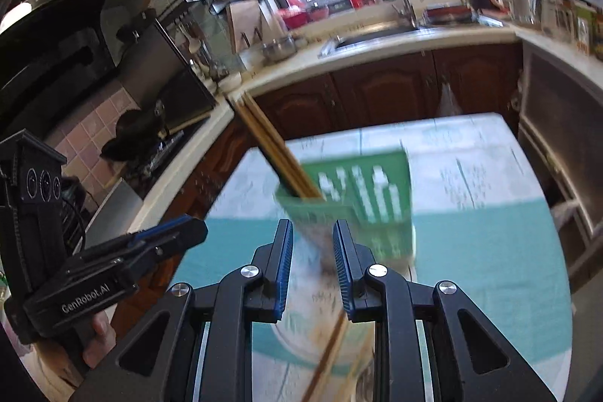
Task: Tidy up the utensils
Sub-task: 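Move both tools back down to the spoons and fork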
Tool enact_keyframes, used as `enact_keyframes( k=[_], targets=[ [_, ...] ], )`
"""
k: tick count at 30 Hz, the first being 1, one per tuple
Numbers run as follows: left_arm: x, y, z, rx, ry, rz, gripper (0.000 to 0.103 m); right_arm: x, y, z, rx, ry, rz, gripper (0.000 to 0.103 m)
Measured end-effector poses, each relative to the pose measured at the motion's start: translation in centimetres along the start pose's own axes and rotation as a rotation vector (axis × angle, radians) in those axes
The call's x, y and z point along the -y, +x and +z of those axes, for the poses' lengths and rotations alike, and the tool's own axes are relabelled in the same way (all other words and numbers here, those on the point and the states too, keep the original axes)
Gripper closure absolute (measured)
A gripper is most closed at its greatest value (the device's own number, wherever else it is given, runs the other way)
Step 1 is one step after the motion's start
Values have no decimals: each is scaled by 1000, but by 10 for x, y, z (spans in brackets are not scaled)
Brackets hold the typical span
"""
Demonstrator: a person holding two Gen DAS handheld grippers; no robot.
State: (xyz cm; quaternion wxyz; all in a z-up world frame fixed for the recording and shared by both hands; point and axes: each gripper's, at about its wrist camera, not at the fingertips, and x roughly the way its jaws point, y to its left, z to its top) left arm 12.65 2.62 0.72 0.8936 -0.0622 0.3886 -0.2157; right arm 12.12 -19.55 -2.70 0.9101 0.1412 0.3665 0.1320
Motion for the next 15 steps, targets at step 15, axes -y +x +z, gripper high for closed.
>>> enact_keyframes(
  k=[15],
  targets=[
    [15, 52, -115, -297, 20, -29, 74, 59, -15, -152, -212, 140, -75, 81]
  ],
)
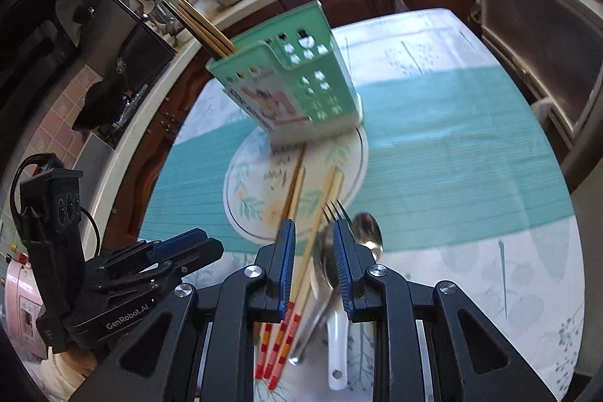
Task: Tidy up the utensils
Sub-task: 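Move both tools back down to the spoons and fork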
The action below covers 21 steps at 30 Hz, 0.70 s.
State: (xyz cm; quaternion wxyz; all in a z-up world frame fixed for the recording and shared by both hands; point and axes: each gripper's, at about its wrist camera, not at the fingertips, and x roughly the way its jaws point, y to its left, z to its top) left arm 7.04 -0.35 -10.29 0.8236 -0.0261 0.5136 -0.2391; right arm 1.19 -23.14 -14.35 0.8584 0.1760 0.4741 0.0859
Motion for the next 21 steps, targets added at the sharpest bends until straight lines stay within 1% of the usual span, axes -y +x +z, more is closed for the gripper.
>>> enact_keyframes(
  k=[3, 10, 21],
  targets=[
    [3, 10, -5, -46, -9, -34, 74, 13, 7, -12, -44, 27, -24, 81],
    [5, 21, -3, -83, -37, -69, 74, 30, 21, -22, -94, 48, -50, 81],
    [11, 34, 2, -117, -37, -74, 74, 37, 28, -22, -133, 52, -49, 82]
  ],
)
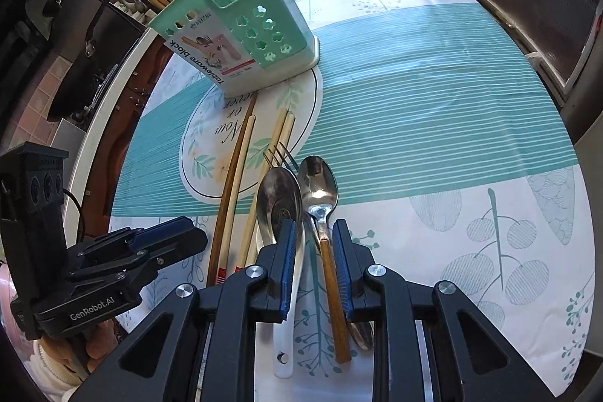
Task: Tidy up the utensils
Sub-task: 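Move both tools back down to the spoons and fork, then close left tool on a metal spoon while right tool grasps a wooden-handled spoon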
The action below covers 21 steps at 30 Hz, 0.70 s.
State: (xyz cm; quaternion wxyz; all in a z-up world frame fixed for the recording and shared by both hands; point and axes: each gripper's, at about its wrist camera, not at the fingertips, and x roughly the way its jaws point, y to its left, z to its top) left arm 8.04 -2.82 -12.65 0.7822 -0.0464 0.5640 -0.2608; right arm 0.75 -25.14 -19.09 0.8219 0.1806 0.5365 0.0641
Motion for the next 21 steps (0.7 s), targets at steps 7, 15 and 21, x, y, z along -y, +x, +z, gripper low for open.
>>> enact_keyframes(
  k=[7, 15, 21],
  targets=[
    [3, 3, 3, 0, 2, -12, 74, 0, 5, -1, -15, -11, -4, 82],
    [23, 15, 15, 17, 74, -50, 74, 0, 13, -2, -32, -22, -3, 82],
    [36, 39, 24, -18, 126, -52, 74, -3, 15, -4, -35, -47, -2, 82]
  ],
)
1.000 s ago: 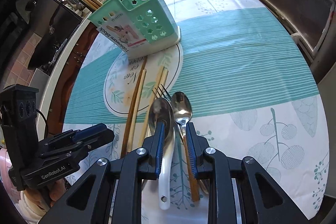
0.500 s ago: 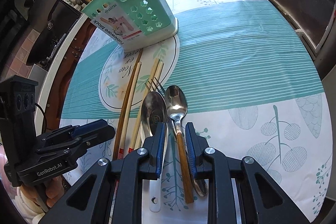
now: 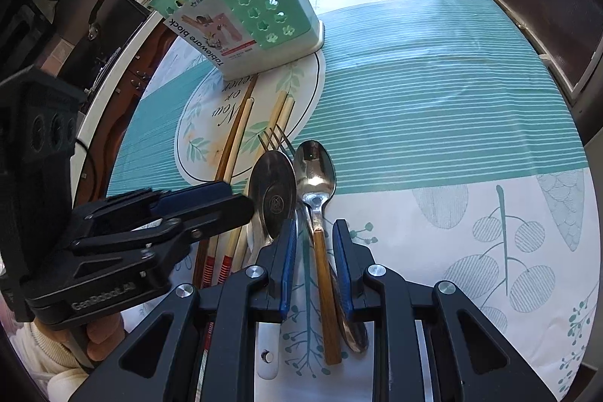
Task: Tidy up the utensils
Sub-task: 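Close left tool on a metal spoon while right tool grasps a wooden-handled spoon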
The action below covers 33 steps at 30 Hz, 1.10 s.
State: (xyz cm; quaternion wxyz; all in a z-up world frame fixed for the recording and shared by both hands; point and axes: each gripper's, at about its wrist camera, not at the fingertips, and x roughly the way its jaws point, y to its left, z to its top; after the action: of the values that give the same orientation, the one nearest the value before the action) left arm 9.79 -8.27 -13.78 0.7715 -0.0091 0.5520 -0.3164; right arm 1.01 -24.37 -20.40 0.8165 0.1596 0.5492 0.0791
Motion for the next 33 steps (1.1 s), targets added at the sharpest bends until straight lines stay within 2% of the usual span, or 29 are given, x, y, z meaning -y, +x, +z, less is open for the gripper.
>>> enact_keyframes(
  k=[9, 13, 22, 26, 33],
  targets=[
    [5, 16, 10, -7, 45, 17, 76, 2, 4, -5, -13, -5, 13, 82],
    [6, 18, 13, -5, 75, -11, 84, 4, 7, -6, -18, -7, 17, 82],
    [3, 29, 19, -29, 89, -61, 84, 2, 9, -6, -17, -16, 27, 82],
    [1, 29, 20, -28, 84, -67, 99, 2, 8, -5, -16, -22, 20, 82],
    [4, 12, 17, 29, 96, -50, 102, 3, 11, 0, -50, -31, 22, 84]
  ],
)
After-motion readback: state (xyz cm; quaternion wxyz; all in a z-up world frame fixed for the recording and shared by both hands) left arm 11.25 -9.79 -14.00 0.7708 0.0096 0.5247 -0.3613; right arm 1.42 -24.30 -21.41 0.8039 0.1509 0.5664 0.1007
